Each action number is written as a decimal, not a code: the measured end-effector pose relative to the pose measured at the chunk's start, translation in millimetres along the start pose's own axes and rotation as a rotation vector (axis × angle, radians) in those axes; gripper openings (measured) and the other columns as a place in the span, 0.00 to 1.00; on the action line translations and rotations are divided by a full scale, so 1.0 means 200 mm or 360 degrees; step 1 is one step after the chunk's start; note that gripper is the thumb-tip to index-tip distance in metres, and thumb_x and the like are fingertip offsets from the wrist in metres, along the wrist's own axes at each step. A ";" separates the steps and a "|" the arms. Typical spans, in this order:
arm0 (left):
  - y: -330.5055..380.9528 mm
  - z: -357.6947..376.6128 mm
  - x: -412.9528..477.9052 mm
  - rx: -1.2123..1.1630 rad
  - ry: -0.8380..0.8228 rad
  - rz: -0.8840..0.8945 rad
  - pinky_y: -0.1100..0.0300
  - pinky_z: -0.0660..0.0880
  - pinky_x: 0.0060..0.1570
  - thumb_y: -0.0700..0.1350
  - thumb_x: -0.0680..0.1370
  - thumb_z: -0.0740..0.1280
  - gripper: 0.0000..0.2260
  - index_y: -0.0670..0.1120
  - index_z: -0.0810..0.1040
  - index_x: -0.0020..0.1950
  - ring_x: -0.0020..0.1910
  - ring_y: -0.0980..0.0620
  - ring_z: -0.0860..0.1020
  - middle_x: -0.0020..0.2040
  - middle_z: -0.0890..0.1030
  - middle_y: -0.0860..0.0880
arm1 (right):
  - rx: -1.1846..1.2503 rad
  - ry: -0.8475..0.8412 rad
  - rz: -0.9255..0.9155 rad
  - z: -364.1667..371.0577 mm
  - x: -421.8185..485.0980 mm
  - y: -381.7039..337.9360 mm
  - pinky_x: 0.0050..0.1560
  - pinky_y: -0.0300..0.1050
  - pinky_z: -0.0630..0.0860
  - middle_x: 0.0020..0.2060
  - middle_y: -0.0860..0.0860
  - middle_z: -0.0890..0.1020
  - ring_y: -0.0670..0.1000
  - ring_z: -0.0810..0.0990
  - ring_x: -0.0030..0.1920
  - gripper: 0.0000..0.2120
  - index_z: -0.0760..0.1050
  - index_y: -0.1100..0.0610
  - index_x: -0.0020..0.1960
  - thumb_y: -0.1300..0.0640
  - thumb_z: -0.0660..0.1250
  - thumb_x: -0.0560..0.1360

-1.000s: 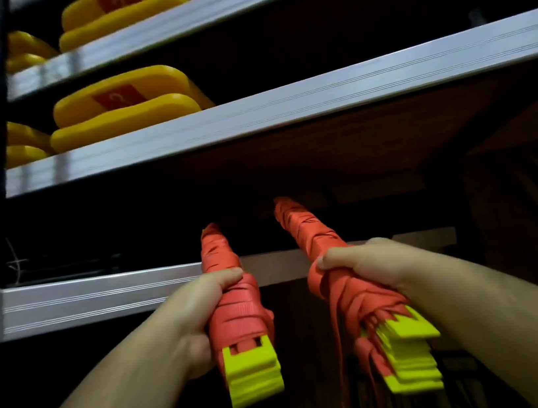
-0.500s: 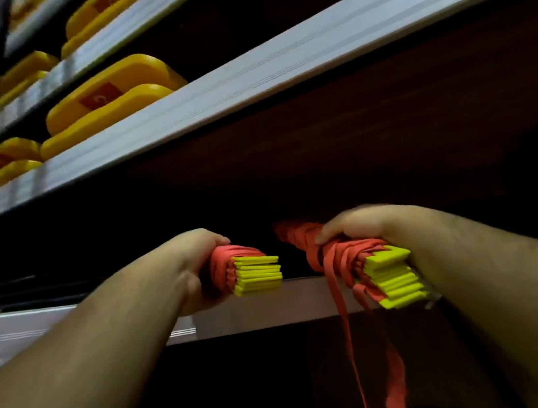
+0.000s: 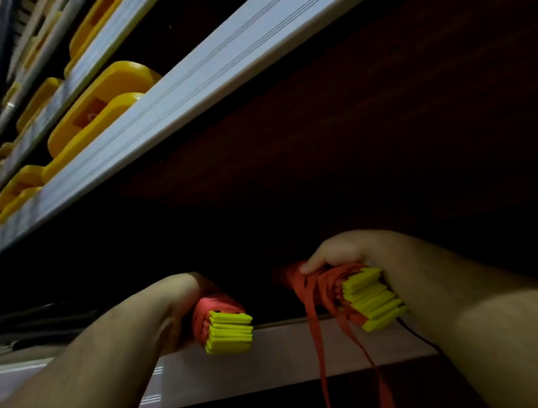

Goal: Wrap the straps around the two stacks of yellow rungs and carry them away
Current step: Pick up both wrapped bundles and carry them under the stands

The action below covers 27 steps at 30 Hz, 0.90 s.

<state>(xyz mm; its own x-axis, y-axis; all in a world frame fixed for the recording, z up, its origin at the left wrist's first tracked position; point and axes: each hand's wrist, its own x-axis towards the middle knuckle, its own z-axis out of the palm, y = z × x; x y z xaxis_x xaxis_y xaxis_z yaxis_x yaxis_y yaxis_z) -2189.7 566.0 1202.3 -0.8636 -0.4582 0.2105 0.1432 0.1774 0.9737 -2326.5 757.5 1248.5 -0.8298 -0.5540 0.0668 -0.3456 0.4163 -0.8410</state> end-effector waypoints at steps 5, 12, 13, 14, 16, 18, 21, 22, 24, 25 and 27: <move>0.02 -0.04 0.10 -0.0051 0.0036 -0.0053 0.54 0.80 0.23 0.45 0.79 0.66 0.15 0.36 0.83 0.39 0.26 0.44 0.82 0.33 0.84 0.39 | -0.0074 0.0052 -0.0023 0.07 0.16 -0.02 0.29 0.39 0.75 0.23 0.51 0.80 0.45 0.77 0.21 0.17 0.76 0.62 0.37 0.57 0.62 0.82; -0.01 -0.01 0.12 -0.0020 -0.0151 0.0030 0.57 0.79 0.25 0.44 0.80 0.65 0.14 0.38 0.82 0.38 0.25 0.47 0.81 0.30 0.83 0.43 | 0.0015 0.0058 0.0029 0.21 0.27 0.01 0.28 0.37 0.74 0.23 0.51 0.79 0.46 0.77 0.21 0.14 0.76 0.62 0.39 0.58 0.62 0.82; 0.00 -0.01 0.14 0.0012 -0.0145 0.0011 0.56 0.80 0.30 0.45 0.80 0.65 0.13 0.38 0.81 0.40 0.28 0.46 0.82 0.30 0.82 0.43 | 0.0000 0.0058 0.0045 0.22 0.28 0.01 0.30 0.39 0.75 0.24 0.52 0.80 0.47 0.78 0.22 0.14 0.76 0.63 0.39 0.58 0.62 0.82; 0.01 -0.02 0.16 0.0051 -0.0134 -0.0014 0.54 0.79 0.36 0.44 0.81 0.64 0.13 0.38 0.80 0.41 0.32 0.45 0.81 0.28 0.82 0.44 | 0.0015 0.0060 0.0058 0.21 0.28 0.00 0.34 0.42 0.76 0.27 0.54 0.81 0.49 0.79 0.26 0.15 0.77 0.63 0.39 0.58 0.63 0.82; 0.03 -0.01 0.21 0.0070 -0.0152 -0.0082 0.54 0.75 0.39 0.45 0.81 0.62 0.14 0.40 0.78 0.39 0.36 0.45 0.78 0.28 0.80 0.45 | 0.0023 0.0077 0.0086 0.21 0.26 0.01 0.40 0.46 0.76 0.32 0.57 0.80 0.53 0.79 0.32 0.15 0.77 0.64 0.39 0.58 0.63 0.81; 0.04 0.00 0.24 0.0165 -0.0181 -0.0144 0.58 0.75 0.34 0.46 0.80 0.62 0.13 0.42 0.78 0.39 0.35 0.46 0.78 0.34 0.80 0.44 | -0.0005 0.0181 0.0032 0.20 0.24 0.01 0.33 0.42 0.75 0.28 0.56 0.78 0.52 0.77 0.26 0.14 0.75 0.63 0.36 0.60 0.62 0.79; 0.04 0.02 0.28 0.0425 -0.0200 -0.0127 0.57 0.77 0.36 0.45 0.82 0.60 0.12 0.42 0.76 0.42 0.36 0.47 0.77 0.40 0.77 0.44 | 0.0002 0.0389 -0.0055 0.18 0.16 0.00 0.23 0.35 0.69 0.22 0.54 0.73 0.49 0.72 0.18 0.12 0.72 0.61 0.31 0.63 0.64 0.74; 0.04 0.04 0.28 0.0501 -0.0195 -0.0100 0.56 0.76 0.38 0.44 0.83 0.60 0.11 0.42 0.74 0.43 0.37 0.47 0.75 0.41 0.76 0.44 | 0.0003 0.0466 -0.0105 0.17 0.14 0.01 0.21 0.33 0.67 0.21 0.53 0.73 0.48 0.71 0.16 0.12 0.71 0.60 0.31 0.65 0.64 0.74; 0.05 0.07 0.29 0.0597 -0.0181 -0.0014 0.57 0.75 0.35 0.45 0.83 0.59 0.11 0.43 0.73 0.43 0.37 0.49 0.75 0.41 0.76 0.45 | -0.0026 0.0608 -0.0207 0.15 0.09 0.04 0.19 0.31 0.66 0.24 0.54 0.73 0.46 0.71 0.16 0.12 0.72 0.61 0.33 0.67 0.65 0.74; 0.04 0.08 0.28 0.0641 -0.0165 0.0016 0.59 0.75 0.33 0.46 0.84 0.59 0.12 0.43 0.73 0.42 0.35 0.50 0.75 0.38 0.77 0.46 | -0.0049 0.0617 -0.0221 0.16 0.08 0.05 0.22 0.32 0.68 0.26 0.54 0.74 0.46 0.74 0.19 0.11 0.73 0.61 0.34 0.67 0.66 0.74; 0.01 0.10 0.30 0.0806 -0.0121 0.0094 0.63 0.73 0.28 0.46 0.84 0.60 0.14 0.43 0.74 0.40 0.27 0.52 0.76 0.29 0.78 0.47 | -0.0102 0.0576 -0.0223 0.18 0.05 0.06 0.31 0.38 0.73 0.33 0.56 0.79 0.51 0.79 0.31 0.06 0.78 0.60 0.38 0.62 0.69 0.74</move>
<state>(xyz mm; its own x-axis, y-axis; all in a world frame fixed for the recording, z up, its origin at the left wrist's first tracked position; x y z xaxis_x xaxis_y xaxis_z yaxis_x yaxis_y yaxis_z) -2251.0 556.8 1215.7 -0.8965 -0.3735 0.2383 -0.0433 0.6091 0.7919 -2322.7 730.3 1219.4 -0.8696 -0.3235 0.3731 -0.4836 0.4052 -0.7758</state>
